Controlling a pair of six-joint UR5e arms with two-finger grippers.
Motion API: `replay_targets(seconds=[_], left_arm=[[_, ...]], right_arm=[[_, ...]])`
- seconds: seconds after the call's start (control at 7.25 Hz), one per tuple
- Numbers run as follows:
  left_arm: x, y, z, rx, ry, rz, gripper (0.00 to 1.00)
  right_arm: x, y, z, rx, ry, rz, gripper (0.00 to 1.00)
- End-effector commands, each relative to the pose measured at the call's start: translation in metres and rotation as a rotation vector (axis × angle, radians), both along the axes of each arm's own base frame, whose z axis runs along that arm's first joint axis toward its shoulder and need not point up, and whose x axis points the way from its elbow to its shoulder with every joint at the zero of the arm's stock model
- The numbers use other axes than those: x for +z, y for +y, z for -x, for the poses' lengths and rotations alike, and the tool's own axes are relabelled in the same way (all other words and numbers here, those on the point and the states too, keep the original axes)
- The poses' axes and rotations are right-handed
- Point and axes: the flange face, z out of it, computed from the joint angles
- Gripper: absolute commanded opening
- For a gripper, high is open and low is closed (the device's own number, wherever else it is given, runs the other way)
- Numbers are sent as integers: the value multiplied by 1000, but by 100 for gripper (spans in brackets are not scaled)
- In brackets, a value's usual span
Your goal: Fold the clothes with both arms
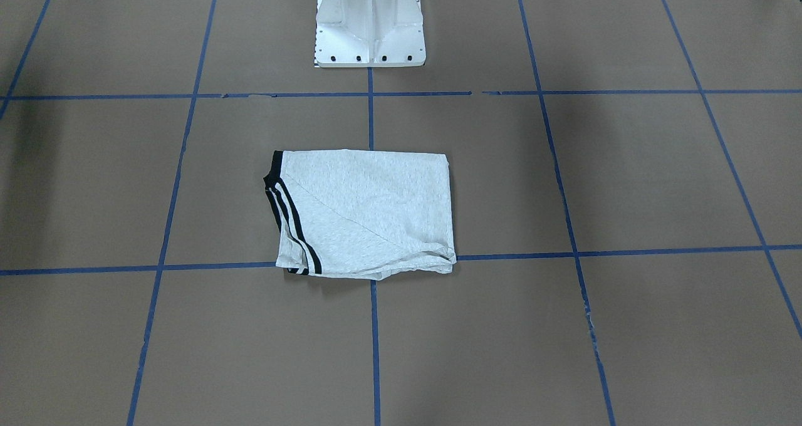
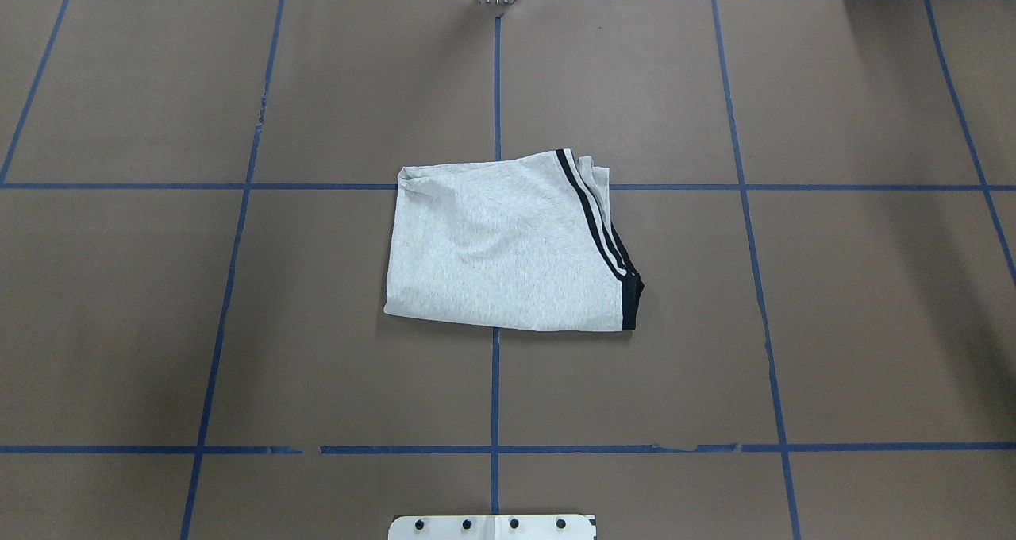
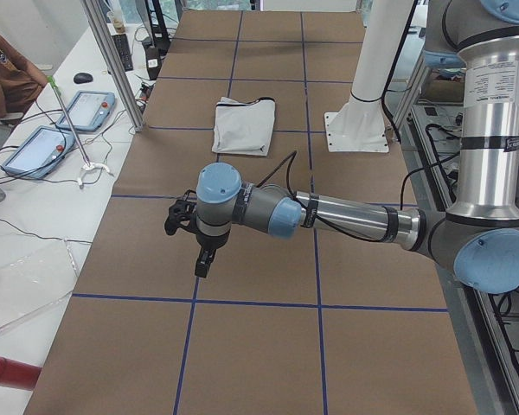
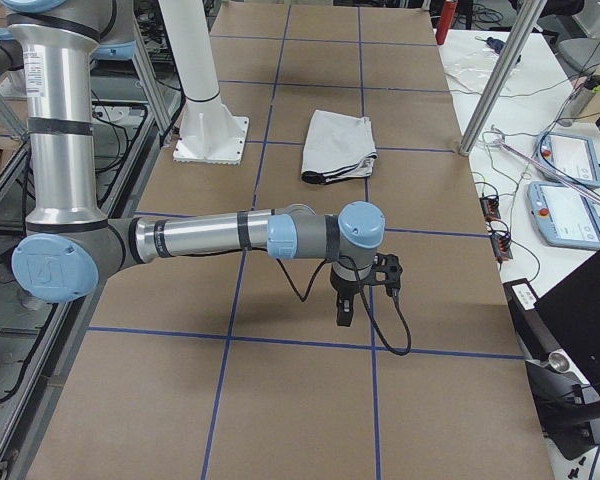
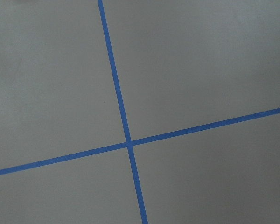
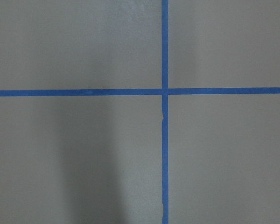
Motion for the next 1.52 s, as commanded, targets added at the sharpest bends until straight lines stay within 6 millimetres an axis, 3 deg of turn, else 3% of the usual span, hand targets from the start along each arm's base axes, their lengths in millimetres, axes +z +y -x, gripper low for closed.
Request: replay_targets(seconds=[0.0,1.38], left_arm=[[11,2,0,-1,-14,78,100],[4,4,0,2,-9,85,100]], right_arm=[[2,1,0,0,0,4,100],[4,5,0,1,-4,10,100]])
